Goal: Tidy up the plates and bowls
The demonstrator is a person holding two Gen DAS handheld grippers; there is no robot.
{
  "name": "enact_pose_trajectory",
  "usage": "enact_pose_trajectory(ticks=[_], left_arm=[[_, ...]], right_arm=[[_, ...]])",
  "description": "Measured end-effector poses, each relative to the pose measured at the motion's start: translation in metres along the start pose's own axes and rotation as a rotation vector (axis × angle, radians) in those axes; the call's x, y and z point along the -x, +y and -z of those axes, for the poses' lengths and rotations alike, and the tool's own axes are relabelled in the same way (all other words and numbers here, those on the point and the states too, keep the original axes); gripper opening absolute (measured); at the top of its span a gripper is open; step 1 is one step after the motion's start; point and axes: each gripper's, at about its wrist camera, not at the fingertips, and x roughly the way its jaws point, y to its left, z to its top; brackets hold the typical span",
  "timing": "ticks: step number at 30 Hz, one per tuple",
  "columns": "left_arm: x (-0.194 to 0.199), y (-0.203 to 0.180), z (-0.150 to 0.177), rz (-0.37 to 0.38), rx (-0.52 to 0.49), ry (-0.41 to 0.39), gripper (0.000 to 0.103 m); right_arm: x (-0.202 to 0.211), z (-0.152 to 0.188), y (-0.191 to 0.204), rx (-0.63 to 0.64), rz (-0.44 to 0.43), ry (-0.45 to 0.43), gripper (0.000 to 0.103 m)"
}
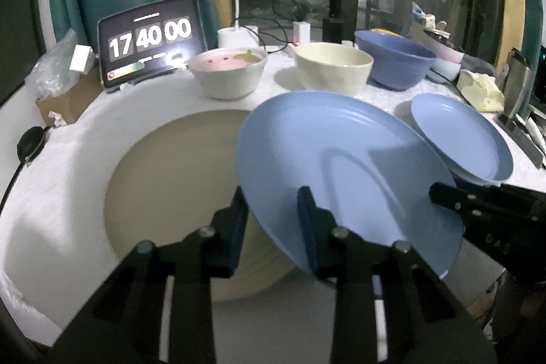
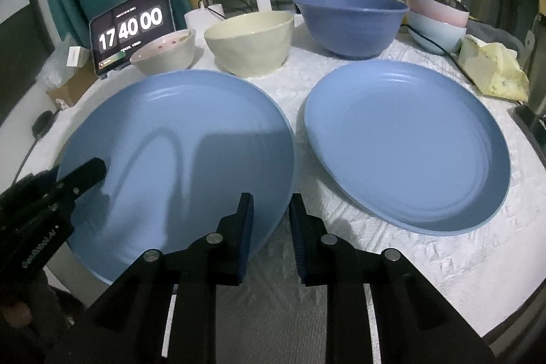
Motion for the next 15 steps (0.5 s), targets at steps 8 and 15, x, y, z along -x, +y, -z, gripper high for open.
enact_pose_trajectory(ticks=[8, 15], left_arm=[[0.011, 0.003, -0.001, -0.007, 0.006, -0.028, 0.03], [0.019, 0.0, -0.004, -0.001, 0.006, -0.048, 0.03]], right_arm=[[0.011, -0.003, 0.005, 0.009, -0.006, -0.031, 0.023], [0.023, -0.006, 0.002, 0.004, -0.01, -0.059, 0.023]])
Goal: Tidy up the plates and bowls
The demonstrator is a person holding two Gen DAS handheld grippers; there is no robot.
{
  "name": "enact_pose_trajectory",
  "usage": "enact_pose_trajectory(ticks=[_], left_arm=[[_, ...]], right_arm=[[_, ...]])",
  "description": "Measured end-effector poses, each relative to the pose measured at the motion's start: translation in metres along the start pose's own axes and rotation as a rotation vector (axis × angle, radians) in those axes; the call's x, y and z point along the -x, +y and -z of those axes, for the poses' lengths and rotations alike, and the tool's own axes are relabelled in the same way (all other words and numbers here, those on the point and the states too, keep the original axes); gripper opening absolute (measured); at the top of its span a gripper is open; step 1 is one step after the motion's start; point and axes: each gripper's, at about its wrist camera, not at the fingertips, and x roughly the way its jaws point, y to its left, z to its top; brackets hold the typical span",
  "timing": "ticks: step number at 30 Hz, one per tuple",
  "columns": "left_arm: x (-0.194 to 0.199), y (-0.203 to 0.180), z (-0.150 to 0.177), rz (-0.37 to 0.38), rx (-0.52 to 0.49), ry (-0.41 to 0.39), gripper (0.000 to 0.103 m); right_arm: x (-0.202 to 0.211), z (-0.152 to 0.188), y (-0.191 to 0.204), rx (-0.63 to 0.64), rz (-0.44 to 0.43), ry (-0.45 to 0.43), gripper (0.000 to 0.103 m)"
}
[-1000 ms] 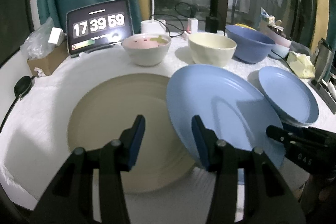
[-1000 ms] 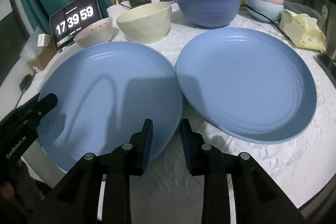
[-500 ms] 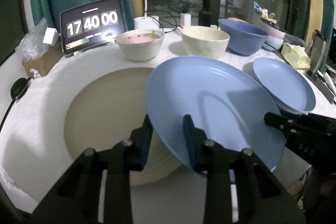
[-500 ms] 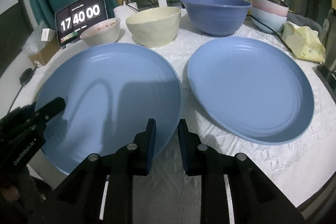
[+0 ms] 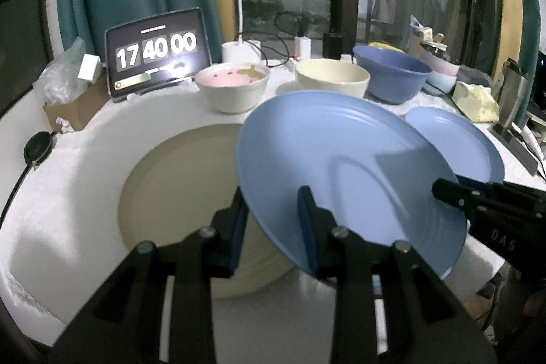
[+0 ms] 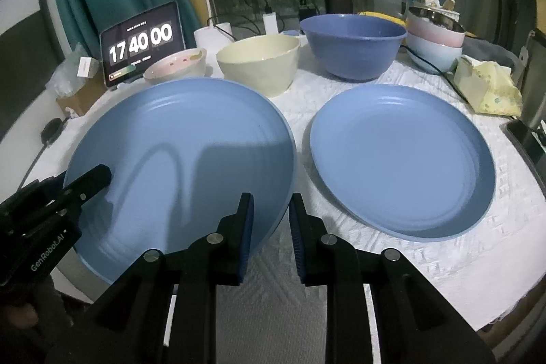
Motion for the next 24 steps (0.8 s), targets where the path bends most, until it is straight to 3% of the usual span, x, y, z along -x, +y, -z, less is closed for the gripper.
enact_pose_trajectory(ticks=[24], left_arm=[[0.019, -0.035, -0.019, 0.017, -0.035, -0.055, 0.031]], right_arm=[[0.036, -0.008, -0.033, -0.053, -0.009, -0.091, 0.023]])
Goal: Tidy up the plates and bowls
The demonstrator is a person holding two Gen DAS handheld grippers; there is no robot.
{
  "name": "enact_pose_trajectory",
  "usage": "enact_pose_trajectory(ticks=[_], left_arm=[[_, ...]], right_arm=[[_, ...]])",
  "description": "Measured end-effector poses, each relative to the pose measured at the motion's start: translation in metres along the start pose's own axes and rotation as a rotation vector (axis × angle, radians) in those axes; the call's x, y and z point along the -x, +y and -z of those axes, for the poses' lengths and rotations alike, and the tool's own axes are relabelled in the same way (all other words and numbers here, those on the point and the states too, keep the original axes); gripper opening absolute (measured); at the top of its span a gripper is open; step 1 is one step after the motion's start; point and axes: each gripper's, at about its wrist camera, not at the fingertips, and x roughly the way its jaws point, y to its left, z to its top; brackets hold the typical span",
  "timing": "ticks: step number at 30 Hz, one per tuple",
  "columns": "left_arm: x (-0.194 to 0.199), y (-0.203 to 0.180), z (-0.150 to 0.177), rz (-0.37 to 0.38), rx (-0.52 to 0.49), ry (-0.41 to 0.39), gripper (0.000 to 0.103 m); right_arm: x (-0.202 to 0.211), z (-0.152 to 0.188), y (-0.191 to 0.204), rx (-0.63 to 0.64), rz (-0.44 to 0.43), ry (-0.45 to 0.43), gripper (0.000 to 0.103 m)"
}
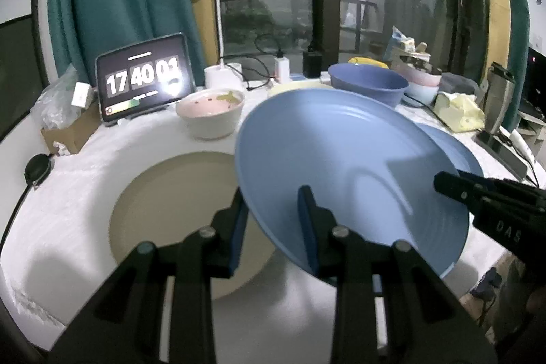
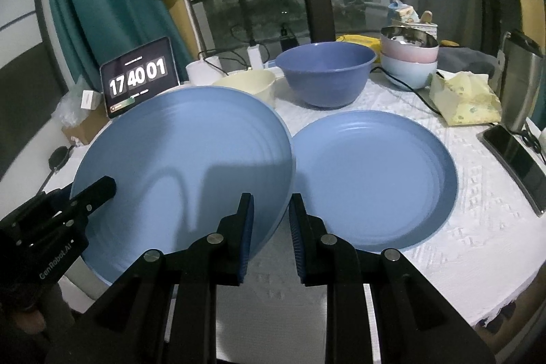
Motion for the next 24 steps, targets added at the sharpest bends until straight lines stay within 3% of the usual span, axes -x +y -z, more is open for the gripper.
enact_pose_trajectory(ticks=[24], left_arm=[[-0.028, -0.061, -0.006, 0.056, -0.058, 0.068, 0.031]], right_arm=[[0.0, 0.005, -0.066, -0.106, 0.034, 0.002, 0.023]])
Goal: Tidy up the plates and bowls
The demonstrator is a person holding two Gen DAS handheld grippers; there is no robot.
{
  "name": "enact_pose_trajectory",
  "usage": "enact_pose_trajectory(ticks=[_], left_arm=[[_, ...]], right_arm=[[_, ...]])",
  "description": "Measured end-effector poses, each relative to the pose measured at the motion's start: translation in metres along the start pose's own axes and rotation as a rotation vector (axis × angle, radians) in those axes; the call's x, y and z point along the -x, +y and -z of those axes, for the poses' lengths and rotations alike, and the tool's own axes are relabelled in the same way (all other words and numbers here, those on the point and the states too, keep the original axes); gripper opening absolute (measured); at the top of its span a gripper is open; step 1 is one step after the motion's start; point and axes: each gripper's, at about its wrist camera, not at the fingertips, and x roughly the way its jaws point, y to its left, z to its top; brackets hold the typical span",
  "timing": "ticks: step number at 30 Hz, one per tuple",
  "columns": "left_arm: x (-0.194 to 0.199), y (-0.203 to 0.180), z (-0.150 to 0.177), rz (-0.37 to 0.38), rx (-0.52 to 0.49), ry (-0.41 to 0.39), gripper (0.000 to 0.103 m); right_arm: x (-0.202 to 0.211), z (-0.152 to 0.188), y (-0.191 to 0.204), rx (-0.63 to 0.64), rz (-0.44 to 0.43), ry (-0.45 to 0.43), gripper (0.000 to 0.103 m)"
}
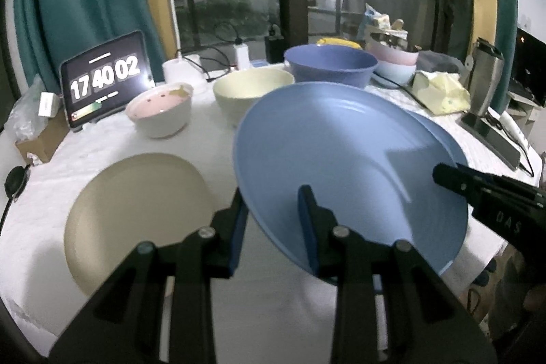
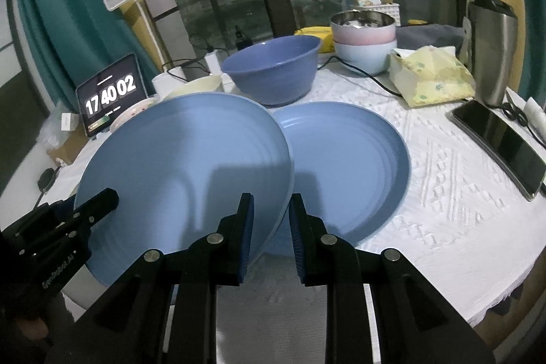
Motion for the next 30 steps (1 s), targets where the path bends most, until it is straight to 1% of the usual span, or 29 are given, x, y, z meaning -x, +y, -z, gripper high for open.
enact_pose_trajectory(ticks=[13, 30], left_arm=[[-0.023, -0.037, -0.003, 0.052, -0.055, 0.053, 0.031], [-0.047, -0.068, -0.021, 0.071, -0.082, 0.078, 0.032]], right_arm=[[-0.004, -0.003, -0.04, -0.063, 0.043, -0.003, 0.023], [-0.011, -0.017, -0.073, -0.101, 0.07, -0.013, 0.023]])
